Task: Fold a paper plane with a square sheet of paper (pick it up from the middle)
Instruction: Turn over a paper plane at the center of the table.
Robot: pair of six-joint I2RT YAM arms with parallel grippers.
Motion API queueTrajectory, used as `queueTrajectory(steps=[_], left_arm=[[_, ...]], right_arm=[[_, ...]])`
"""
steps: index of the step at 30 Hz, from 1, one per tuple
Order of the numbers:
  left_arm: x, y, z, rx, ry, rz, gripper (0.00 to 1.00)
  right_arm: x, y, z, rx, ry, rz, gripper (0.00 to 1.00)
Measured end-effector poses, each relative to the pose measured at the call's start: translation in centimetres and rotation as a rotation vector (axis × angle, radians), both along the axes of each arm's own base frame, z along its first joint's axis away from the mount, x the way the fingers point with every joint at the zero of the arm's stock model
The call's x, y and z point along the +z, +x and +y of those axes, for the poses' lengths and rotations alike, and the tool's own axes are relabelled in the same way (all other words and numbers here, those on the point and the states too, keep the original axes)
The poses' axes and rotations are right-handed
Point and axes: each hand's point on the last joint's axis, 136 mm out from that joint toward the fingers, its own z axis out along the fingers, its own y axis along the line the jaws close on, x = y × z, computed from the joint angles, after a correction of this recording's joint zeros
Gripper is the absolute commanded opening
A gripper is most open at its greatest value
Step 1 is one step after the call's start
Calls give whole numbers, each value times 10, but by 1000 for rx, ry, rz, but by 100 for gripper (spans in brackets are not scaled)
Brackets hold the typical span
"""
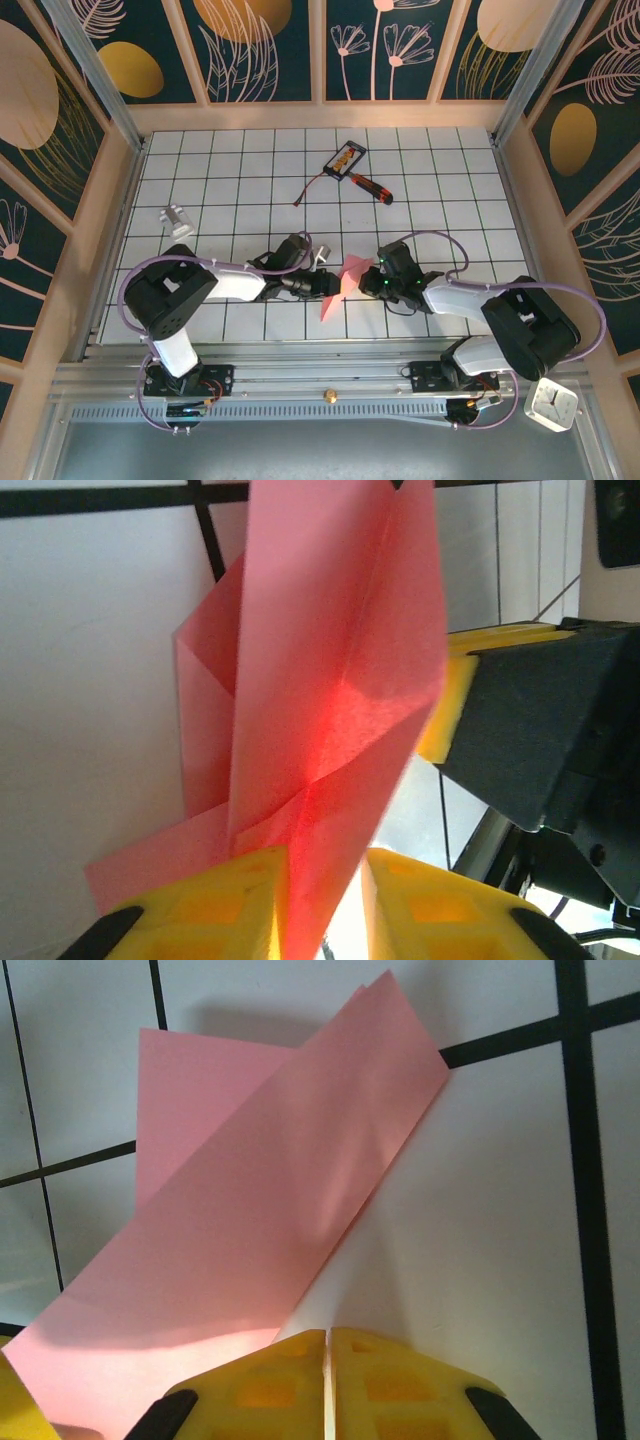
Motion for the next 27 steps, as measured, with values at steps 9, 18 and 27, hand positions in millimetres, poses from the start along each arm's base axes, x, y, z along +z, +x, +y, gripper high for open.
queueTrajectory(steps=[9, 18, 27], left_arm=[[11, 20, 1, 19, 97, -115, 0], [69, 77, 75, 290, 469, -439, 0], [-8, 50, 58, 148, 763, -415, 27]], right_arm=[[4, 0, -4, 1, -6, -7, 15], [59, 35, -46, -94, 17, -154, 20], [59, 38, -58, -97, -21, -145, 23]])
